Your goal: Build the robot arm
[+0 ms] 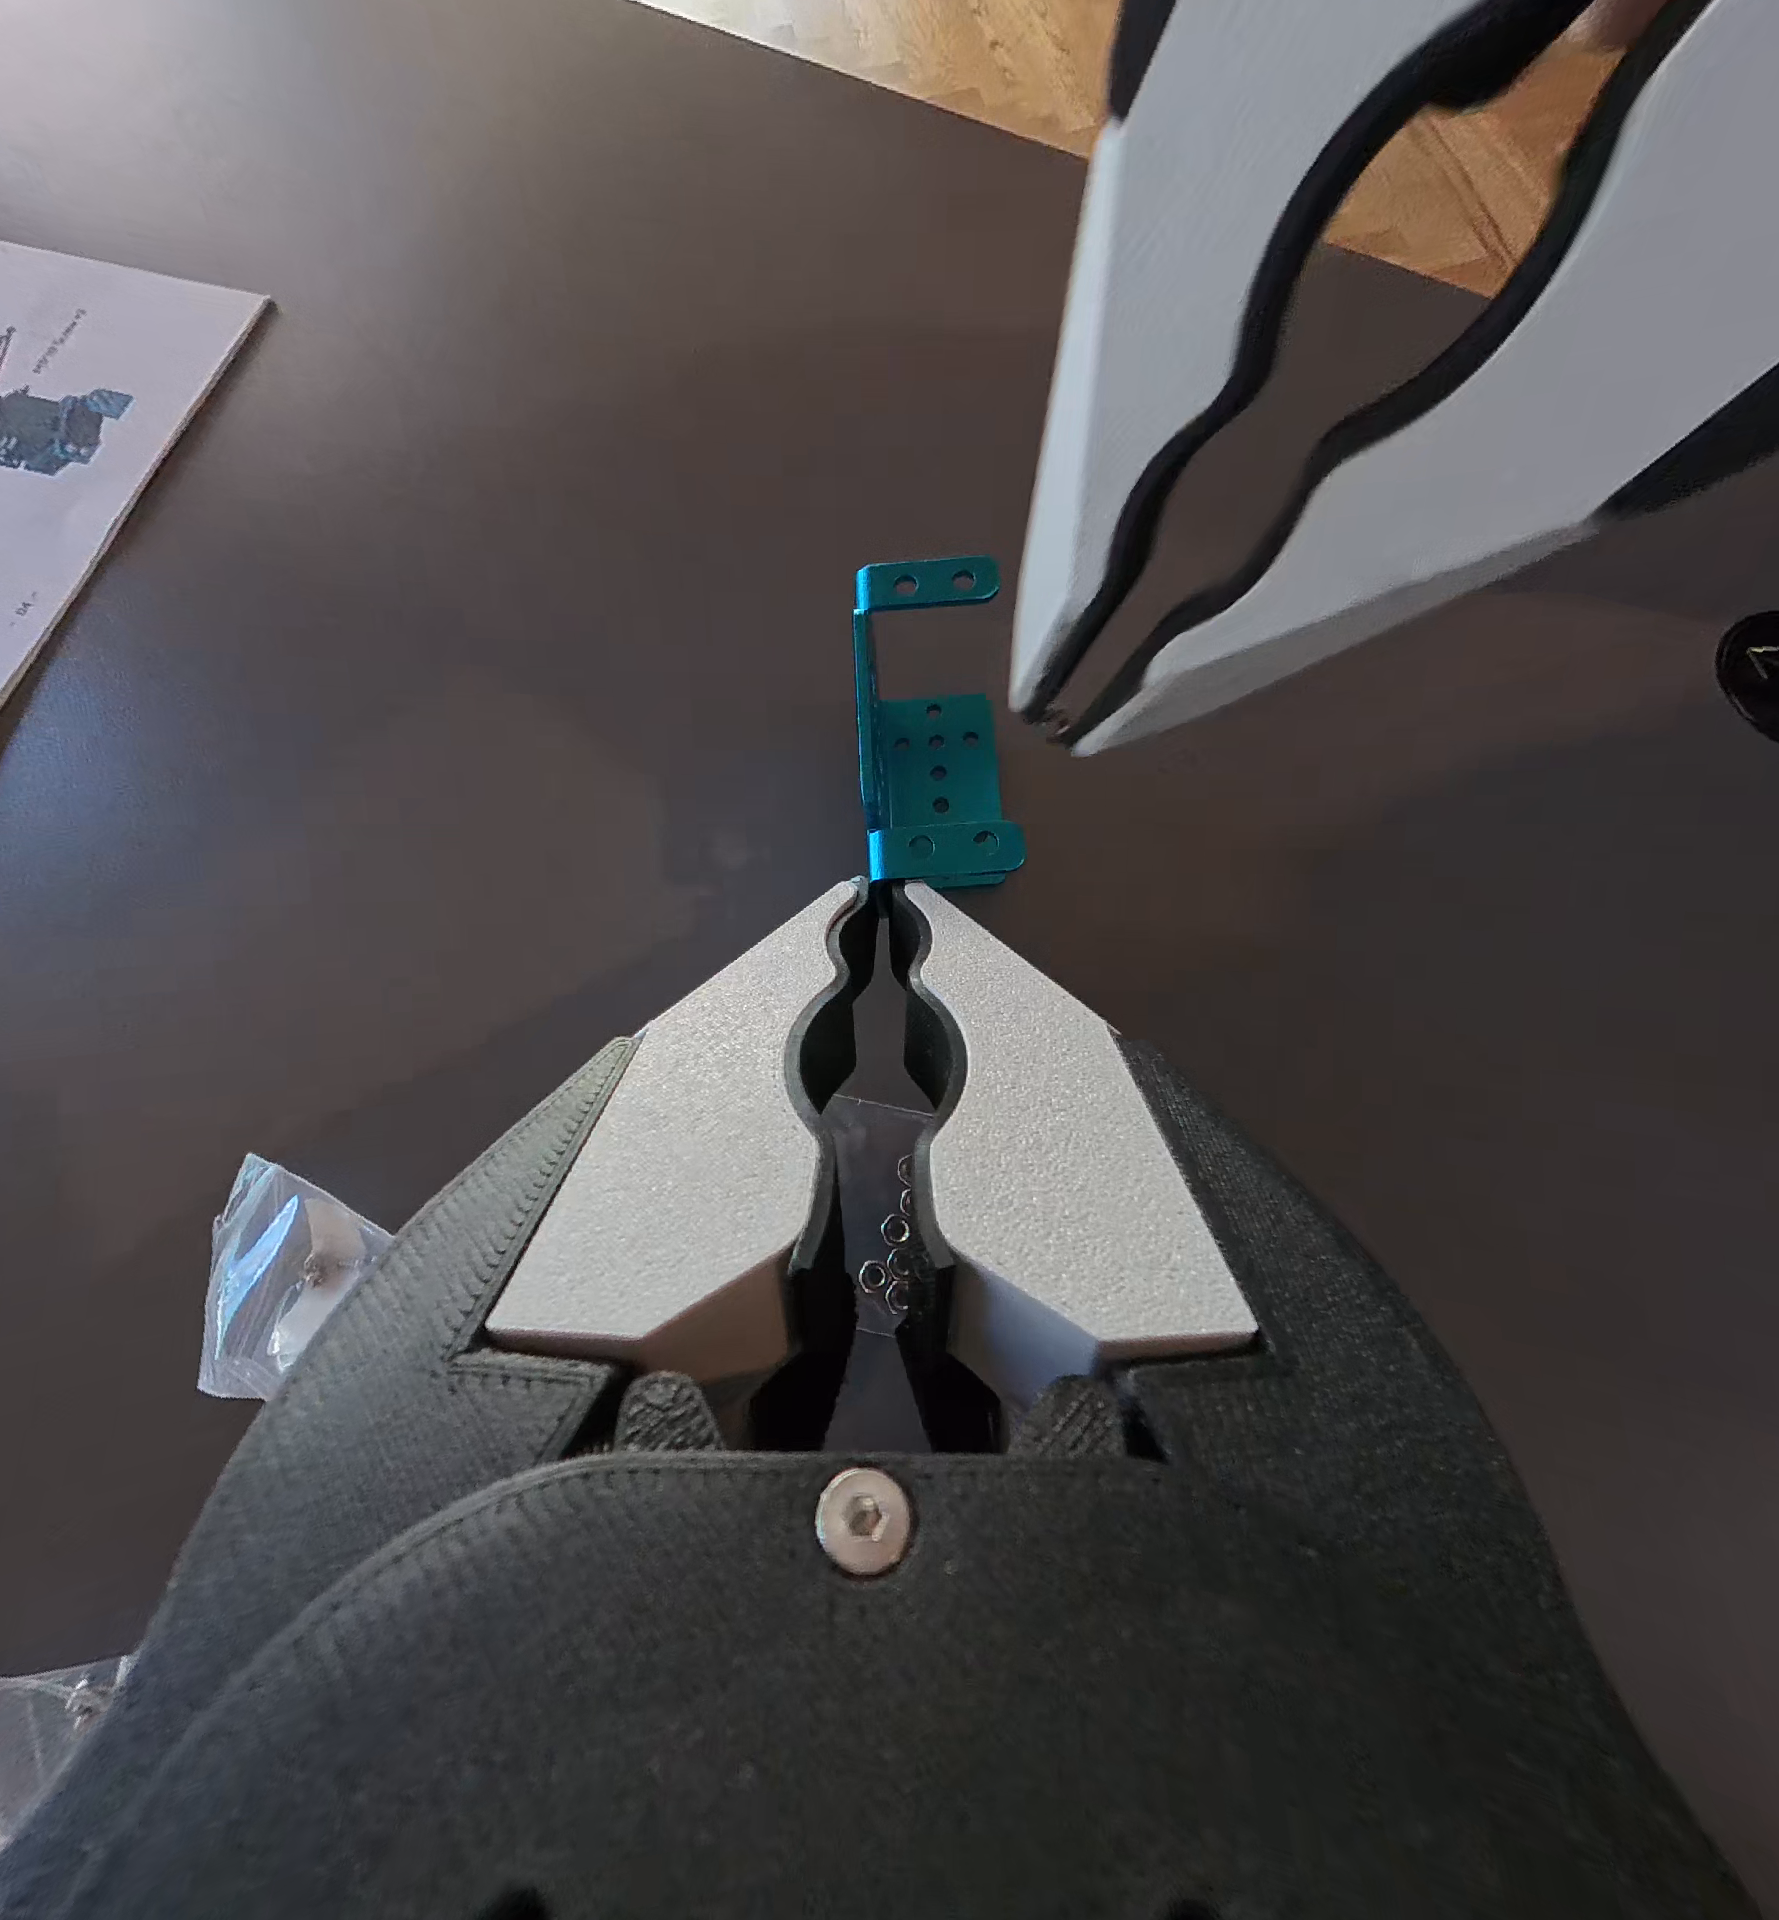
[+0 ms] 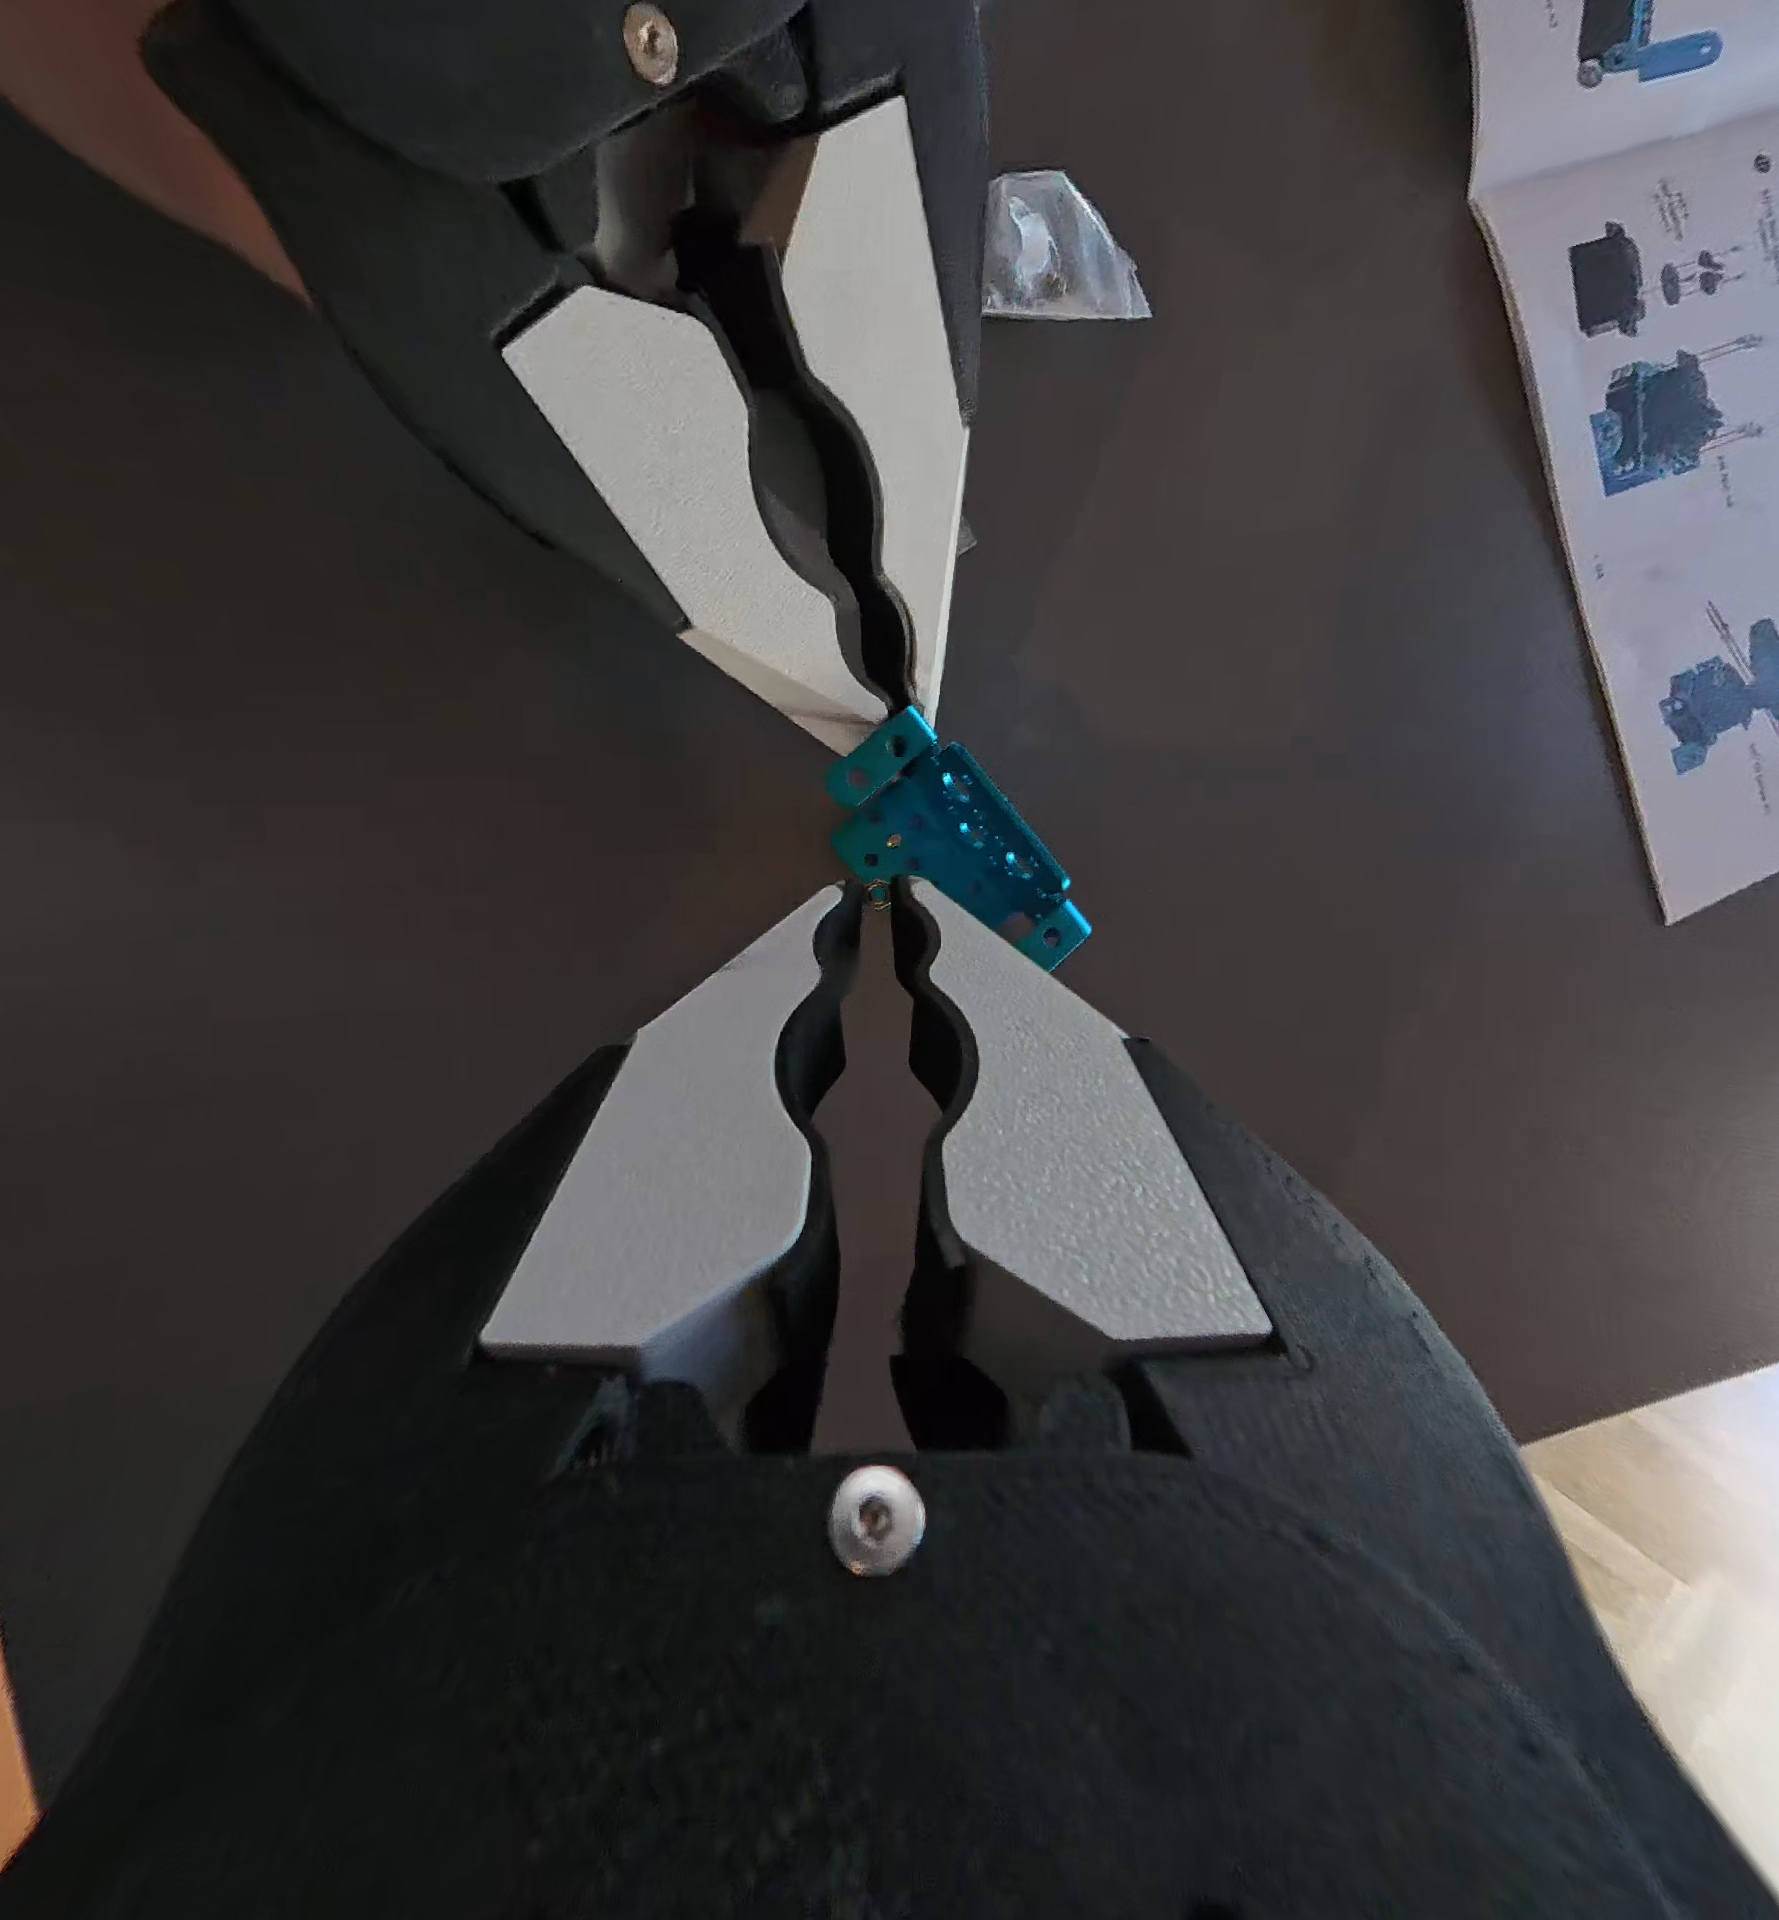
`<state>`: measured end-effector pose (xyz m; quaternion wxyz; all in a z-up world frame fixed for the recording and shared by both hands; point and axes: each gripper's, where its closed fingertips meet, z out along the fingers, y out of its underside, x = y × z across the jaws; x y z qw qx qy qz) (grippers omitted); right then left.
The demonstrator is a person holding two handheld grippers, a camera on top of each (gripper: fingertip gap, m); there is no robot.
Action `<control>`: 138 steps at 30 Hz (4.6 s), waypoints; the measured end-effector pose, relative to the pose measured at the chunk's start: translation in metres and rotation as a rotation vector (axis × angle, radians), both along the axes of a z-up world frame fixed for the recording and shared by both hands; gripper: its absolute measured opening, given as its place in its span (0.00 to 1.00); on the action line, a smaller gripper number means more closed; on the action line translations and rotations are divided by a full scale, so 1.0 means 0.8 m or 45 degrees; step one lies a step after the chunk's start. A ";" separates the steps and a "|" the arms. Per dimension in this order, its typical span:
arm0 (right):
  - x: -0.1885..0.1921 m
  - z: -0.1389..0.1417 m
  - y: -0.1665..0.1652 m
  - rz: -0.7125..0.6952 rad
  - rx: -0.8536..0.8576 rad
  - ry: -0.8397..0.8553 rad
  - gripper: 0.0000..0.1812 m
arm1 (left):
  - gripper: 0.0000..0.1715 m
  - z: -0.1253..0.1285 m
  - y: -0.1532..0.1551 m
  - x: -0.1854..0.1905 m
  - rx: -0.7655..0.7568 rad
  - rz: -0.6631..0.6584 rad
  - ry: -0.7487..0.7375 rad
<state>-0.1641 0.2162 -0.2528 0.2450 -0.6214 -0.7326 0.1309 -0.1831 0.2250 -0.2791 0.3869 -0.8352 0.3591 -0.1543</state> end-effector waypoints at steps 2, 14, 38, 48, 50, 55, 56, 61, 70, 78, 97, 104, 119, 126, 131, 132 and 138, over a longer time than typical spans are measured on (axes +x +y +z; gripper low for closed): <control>-0.003 -0.010 0.004 0.016 0.043 -0.048 0.03 | 0.01 0.000 0.000 0.000 0.003 0.000 0.003; -0.016 -0.033 0.009 0.050 0.016 -0.083 0.03 | 0.00 0.000 0.000 0.000 0.016 -0.006 0.014; -0.013 -0.035 0.012 0.039 -0.007 -0.062 0.05 | 0.01 0.000 0.000 0.000 0.016 -0.003 0.013; -0.013 -0.011 0.004 -0.114 -0.018 0.161 0.13 | 0.01 0.000 0.001 0.000 0.014 -0.001 0.013; -0.013 -0.011 -0.001 -0.169 0.001 0.244 0.15 | 0.01 0.000 0.001 0.000 0.016 -0.001 0.015; -0.016 -0.008 -0.001 -0.333 0.057 0.470 0.15 | 0.01 0.000 0.001 0.000 0.015 -0.002 0.013; -0.016 -0.009 0.001 -0.362 0.061 0.491 0.15 | 0.01 0.000 0.001 0.000 0.015 -0.003 0.013; -0.015 -0.020 0.005 -0.404 0.059 0.472 0.15 | 0.01 0.000 0.001 0.000 0.018 -0.006 0.016; -0.014 -0.029 0.005 -0.404 0.067 0.438 0.12 | 0.01 0.000 0.000 0.000 0.019 -0.010 0.019; -0.014 -0.034 0.003 -0.401 0.037 0.426 0.11 | 0.01 0.000 0.000 0.000 0.018 -0.008 0.017; -0.012 -0.030 0.006 -0.401 0.052 0.443 0.12 | 0.01 0.001 0.001 0.001 0.014 -0.006 0.012; -0.014 -0.032 0.004 -0.390 0.041 0.434 0.12 | 0.00 0.001 0.001 0.001 0.015 -0.004 0.012; -0.013 -0.032 0.005 -0.396 0.036 0.433 0.13 | 0.00 0.001 0.000 0.002 0.016 -0.005 0.013; -0.013 -0.034 0.002 -0.384 0.033 0.414 0.11 | 0.01 0.001 0.000 0.002 0.013 -0.006 0.010; -0.011 -0.032 0.000 -0.377 0.040 0.409 0.08 | 0.01 0.001 0.000 0.002 0.012 -0.007 0.009; -0.010 -0.030 0.001 -0.382 0.055 0.413 0.08 | 0.01 0.001 0.000 0.002 0.013 -0.007 0.009; -0.013 -0.032 0.006 -0.385 0.051 0.408 0.14 | 0.01 0.001 0.000 0.002 0.012 -0.008 0.008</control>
